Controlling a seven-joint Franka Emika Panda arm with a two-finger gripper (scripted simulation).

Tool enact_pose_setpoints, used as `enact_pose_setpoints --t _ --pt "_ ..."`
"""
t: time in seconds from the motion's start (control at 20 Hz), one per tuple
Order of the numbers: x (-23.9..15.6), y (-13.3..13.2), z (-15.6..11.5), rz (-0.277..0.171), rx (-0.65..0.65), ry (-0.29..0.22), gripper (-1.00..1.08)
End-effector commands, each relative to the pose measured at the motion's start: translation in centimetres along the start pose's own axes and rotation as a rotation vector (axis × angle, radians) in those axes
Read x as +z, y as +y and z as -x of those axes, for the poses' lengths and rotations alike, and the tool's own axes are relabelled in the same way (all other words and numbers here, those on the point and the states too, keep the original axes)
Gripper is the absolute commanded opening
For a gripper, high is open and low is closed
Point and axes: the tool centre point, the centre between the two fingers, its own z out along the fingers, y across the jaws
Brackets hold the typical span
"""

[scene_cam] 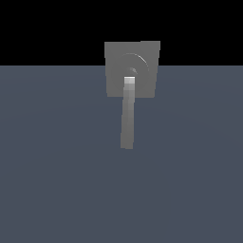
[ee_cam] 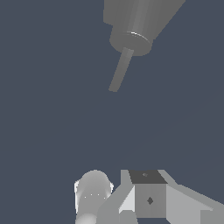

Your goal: Turn on the faucet by rotating a designated handle.

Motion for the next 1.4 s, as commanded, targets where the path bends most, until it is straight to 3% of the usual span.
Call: enact_pose_setpoints --t 0.0,0.3,0.55,0.75,1.05,1.35 --pt "-0.4 0.2 0.0 0.053 -0.030 0.015 -1.00" --pt "-2.2 0.8 -0.2 0.249 -0.140 0.053 -1.00" --pt "-4.5 1.1 -0.5 0.480 -0.264 0.063 -1.00" --pt "-6.5 0.8 -0.8 0.677 -0.368 0.042 -1.00" --pt "-9.6 -0.4 -1.4 0.973 -0.524 -0.043 -1.00" --pt "-12.2 -2.9 -2.4 1.260 -0.678 -0.196 -1.00"
